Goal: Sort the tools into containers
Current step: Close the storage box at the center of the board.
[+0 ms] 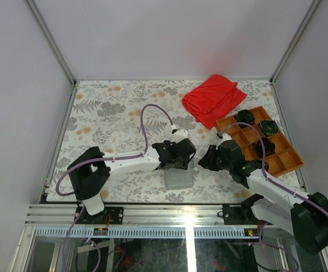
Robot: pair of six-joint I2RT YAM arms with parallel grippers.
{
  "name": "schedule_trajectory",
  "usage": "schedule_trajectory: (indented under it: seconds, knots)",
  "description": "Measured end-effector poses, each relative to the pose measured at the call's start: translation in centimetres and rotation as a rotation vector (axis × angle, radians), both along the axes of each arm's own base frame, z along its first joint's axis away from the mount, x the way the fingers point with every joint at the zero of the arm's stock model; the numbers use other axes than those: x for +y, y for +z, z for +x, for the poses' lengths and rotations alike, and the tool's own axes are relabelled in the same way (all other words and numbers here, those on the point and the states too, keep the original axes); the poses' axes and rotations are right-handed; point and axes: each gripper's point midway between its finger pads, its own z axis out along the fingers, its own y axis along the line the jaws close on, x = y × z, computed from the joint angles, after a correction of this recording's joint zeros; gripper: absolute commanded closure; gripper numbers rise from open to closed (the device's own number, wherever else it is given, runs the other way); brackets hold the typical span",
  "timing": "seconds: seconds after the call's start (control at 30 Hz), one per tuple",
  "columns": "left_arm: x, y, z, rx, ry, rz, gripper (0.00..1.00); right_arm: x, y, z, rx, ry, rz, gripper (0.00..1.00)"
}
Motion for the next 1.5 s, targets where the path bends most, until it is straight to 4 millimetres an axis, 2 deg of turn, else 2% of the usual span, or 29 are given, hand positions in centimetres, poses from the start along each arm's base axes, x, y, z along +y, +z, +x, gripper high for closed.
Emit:
schedule_trajectory:
  seconds: [0.23,0.47,0.53,0.67,0.77,0.93,1.03,1.2,1.4,1.5]
  knots:
    - [0.2,0.4,-0.1,-0.006,-0.010,-0.004,0.35,1.9,1.9,0.3,-0.040,0.043,0.116,0.68]
    - [1.5,1.1,-1.1,0.007,-0.019,-0.005,0.31,2.1,1.3,0.2,-0.010,0.042,0.120,0.69]
    - [2.0,1.4,-1.2,0.008,-0.015,-0.005,0.31,2.1,1.0,0.2,0.001,0.042,0.115,0.72]
    - [2.8,1.1,-1.2,0.013,-0.004,0.002,0.30,1.8,0.2,0.0,0.026,0.029,0.091,0.79]
    - [3.4,0.3,-1.4,0.026,0.000,0.023,0.29,0.7,-0.5,0.2,0.035,-0.017,0.042,0.80]
    - [3.2,0.2,-1.3,0.024,0.002,0.018,0.28,-0.6,-1.1,0.4,0.035,-0.072,-0.019,0.76]
    - [3.0,0.1,-1.2,0.021,0.004,0.012,0.28,-0.7,-1.6,0.3,0.049,-0.063,-0.035,0.73]
    - [2.6,0.0,-1.0,0.012,0.011,-0.010,0.28,0.6,-2.6,0.0,0.100,0.001,-0.015,0.69]
    - [2.5,-0.1,-0.9,0.002,0.025,-0.044,0.29,2.9,-1.7,0.3,0.079,0.085,0.083,0.66]
    - [2.4,-0.2,-0.9,0.001,0.028,-0.053,0.29,3.0,-1.7,0.4,0.075,0.093,0.096,0.66]
